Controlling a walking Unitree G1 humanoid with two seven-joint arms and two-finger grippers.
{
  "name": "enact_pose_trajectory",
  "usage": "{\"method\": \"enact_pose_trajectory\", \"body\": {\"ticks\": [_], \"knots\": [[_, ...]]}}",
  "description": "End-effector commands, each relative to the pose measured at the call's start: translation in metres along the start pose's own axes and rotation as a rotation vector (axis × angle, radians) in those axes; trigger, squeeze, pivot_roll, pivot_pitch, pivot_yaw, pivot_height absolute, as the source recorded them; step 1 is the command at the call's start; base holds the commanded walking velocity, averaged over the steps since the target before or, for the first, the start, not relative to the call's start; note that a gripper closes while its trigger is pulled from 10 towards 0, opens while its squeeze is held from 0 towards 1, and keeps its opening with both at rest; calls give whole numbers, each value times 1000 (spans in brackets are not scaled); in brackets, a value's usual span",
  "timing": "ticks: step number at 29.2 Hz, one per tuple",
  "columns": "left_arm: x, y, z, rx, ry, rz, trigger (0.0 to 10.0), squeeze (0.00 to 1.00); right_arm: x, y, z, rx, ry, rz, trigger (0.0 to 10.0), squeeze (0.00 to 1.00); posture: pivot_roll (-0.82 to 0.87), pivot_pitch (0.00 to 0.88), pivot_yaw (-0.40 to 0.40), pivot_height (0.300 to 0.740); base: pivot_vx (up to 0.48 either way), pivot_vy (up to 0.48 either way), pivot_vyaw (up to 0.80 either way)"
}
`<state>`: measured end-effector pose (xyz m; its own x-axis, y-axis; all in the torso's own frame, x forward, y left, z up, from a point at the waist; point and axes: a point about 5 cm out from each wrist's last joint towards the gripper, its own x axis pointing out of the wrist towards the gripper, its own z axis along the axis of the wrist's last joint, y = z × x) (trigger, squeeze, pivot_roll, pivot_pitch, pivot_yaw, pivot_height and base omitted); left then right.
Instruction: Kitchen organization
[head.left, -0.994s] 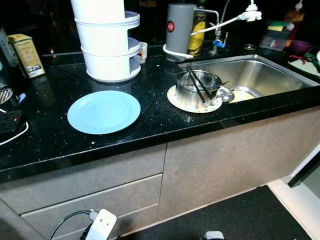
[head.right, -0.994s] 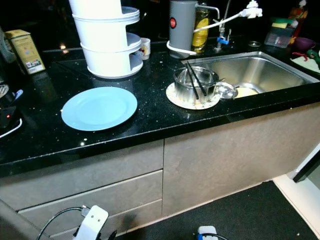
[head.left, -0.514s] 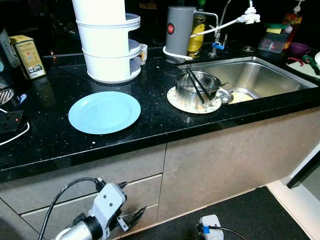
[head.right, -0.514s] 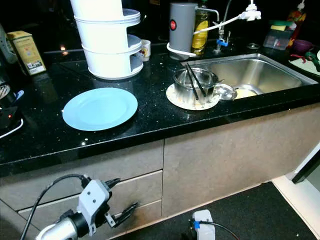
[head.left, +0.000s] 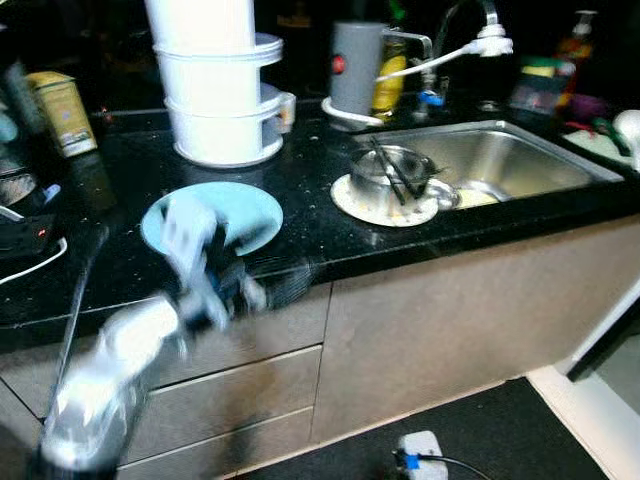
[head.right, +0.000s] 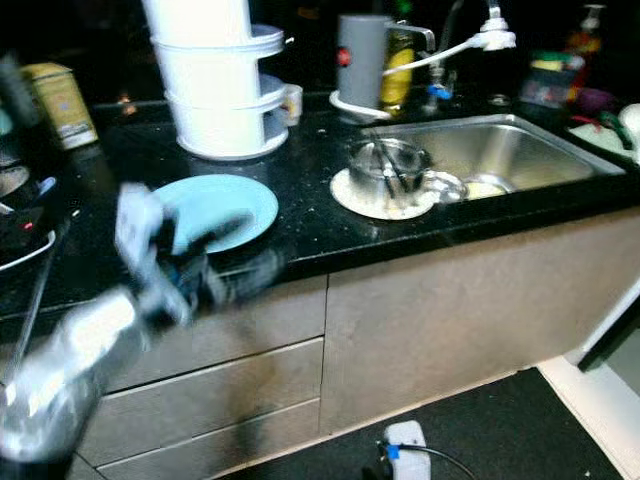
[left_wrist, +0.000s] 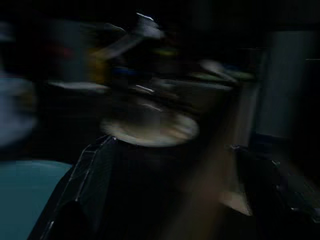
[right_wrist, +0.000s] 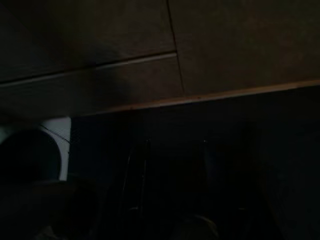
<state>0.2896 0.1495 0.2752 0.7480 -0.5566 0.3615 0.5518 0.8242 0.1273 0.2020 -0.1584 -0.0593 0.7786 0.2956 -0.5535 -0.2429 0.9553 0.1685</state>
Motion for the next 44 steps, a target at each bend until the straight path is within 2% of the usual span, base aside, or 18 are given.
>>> {"method": "enact_pose_trajectory", "body": {"ticks": [1,3,5,6,9,10,14,17,18,19,20,23,24,26,34,42,43,44], "knots": [[5,26,-12,87,173,175,10000,0,-1,0,-3,4,15,1,10000,0,16,77,-58,740,0,0,0],[7,36,-12,114,217,240,10000,0,-1,0,-3,5,16,1,10000,0,16,77,-58,740,0,0,0],[11,62,-7,77,233,413,10000,1000,-1,0,-4,5,21,2,10000,0,17,78,-61,740,0,0,0],[11,62,-7,77,233,413,10000,1000,-1,0,-4,5,21,2,10000,0,17,78,-61,740,0,0,0],[19,93,2,-35,220,620,10000,1000,0,1,-4,-1,33,10,10000,0,21,84,-64,740,0,0,0],[19,93,2,-35,220,620,10000,1000,0,1,-4,-1,33,10,10000,0,21,84,-64,740,0,0,0],[12,121,-16,-96,336,869,10000,1000,1,1,-3,-16,44,21,10000,0,25,87,-62,740,0,0,0],[11,127,-26,-146,393,918,10000,1000,2,1,-1,-19,43,23,10000,0,23,87,-61,740,0,0,0],[12,128,-33,-174,428,924,10000,667,3,1,0,-22,44,25,10000,0,23,90,-62,740,0,0,0],[12,128,-33,-174,428,924,10000,667,3,1,0,-22,44,25,10000,0,23,90,-62,740,0,0,0],[13,126,-39,-213,451,919,10000,75,3,0,0,-26,46,25,10000,0,22,90,-62,740,0,0,0],[15,125,-44,-241,477,915,10000,75,3,-1,0,-28,48,25,10000,0,22,90,-62,740,0,0,0],[15,125,-47,-245,498,920,10000,0,2,-1,-1,-30,51,24,10000,0,22,90,-62,740,0,0,0],[19,120,-59,-344,544,900,10000,0,1,-4,-3,-18,54,11,10000,0,19,94,-58,740,0,0,0],[27,115,-66,-475,589,879,10000,0,1,-1,-4,-2,58,5,10000,0,18,95,-51,740,0,0,0],[29,115,-66,-536,583,878,10000,0,2,-1,-4,4,61,3,10000,0,17,95,-50,740,0,0,0],[30,115,-66,-553,578,877,8745,0,2,-1,-4,5,63,2,10000,0,19,96,-52,740,0,0,0],[30,115,-66,-585,568,878,4392,0,2,-2,-5,7,66,0,10000,0,19,97,-52,740,0,0,0]]}}
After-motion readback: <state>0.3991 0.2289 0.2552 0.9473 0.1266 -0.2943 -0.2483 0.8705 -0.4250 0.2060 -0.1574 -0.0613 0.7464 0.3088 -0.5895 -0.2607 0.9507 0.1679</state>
